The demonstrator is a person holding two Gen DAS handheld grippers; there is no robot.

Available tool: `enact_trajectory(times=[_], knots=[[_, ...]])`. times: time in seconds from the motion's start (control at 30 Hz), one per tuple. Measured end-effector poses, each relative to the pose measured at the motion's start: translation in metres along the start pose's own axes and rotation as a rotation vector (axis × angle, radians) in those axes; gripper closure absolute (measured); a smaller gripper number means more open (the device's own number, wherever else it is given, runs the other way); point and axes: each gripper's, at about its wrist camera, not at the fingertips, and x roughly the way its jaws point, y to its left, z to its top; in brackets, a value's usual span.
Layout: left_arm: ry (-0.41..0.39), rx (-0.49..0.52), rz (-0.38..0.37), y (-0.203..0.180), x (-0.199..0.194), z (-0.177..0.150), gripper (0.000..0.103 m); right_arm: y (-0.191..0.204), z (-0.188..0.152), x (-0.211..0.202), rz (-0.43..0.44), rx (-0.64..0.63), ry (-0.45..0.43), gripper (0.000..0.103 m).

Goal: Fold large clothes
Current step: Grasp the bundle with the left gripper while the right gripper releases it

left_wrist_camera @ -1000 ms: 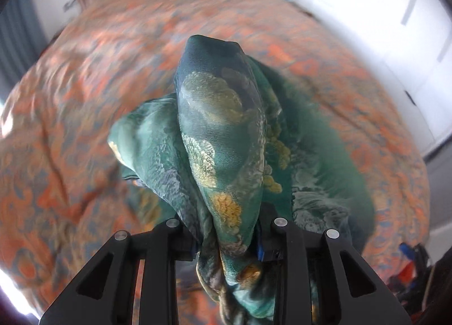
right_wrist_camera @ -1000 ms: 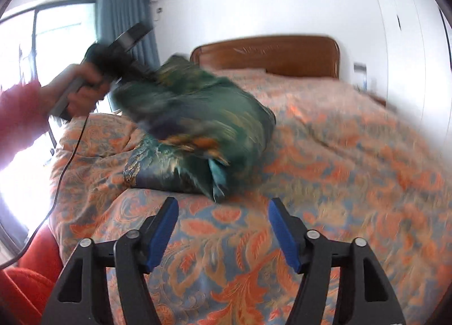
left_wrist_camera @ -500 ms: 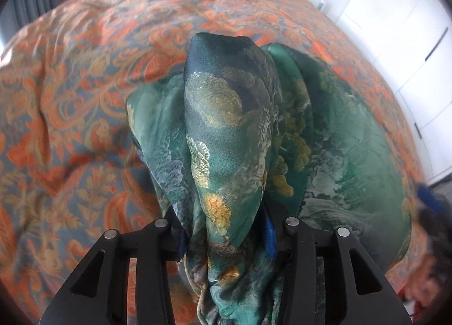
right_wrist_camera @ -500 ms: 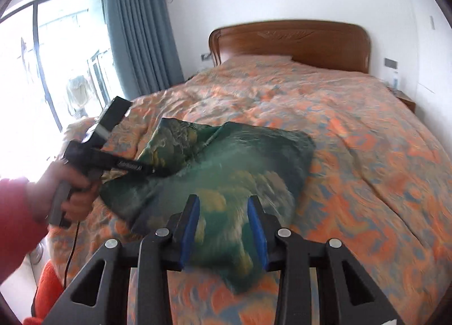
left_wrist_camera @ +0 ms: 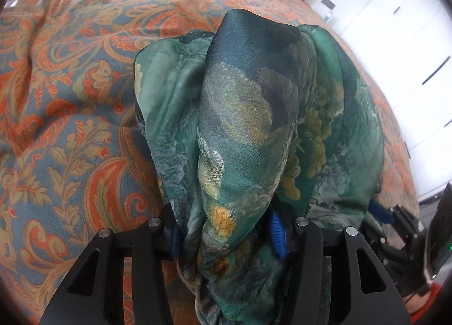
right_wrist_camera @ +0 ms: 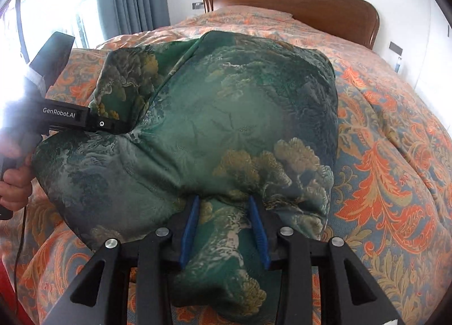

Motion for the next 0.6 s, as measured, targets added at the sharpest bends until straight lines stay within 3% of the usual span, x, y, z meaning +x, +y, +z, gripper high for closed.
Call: enact_trajectory(times=[0.1,0.23,0.37,0.5,0.6], knots=[[-0.007,-0.004,-0.002,0.0,-0.002,-0.005,0.051,0.001,0.006,0.0,0.011,-0.011,0.054,0.065],[-0.014,-0.011,-0.009,0.0,-0.005,-0.01,0.05,-0.001,0.047,-0.017,0.045,-0.028,0.155,0.065],[-0.013,-0.023,-0.035,0.006,-0.003,-0.013,0.05,-0.011,0.099,-0.034,0.077,0.071,0.079,0.065],[-0.003,-0.041,-0.058,0.015,-0.002,-0.011,0.049,-0.013,0.142,0.015,0.048,0.128,0.079,0.065],[0.012,-0.054,-0.058,0.023,0.0,-0.011,0.05,-0.005,0.141,0.068,-0.019,0.111,0.101,0.065]])
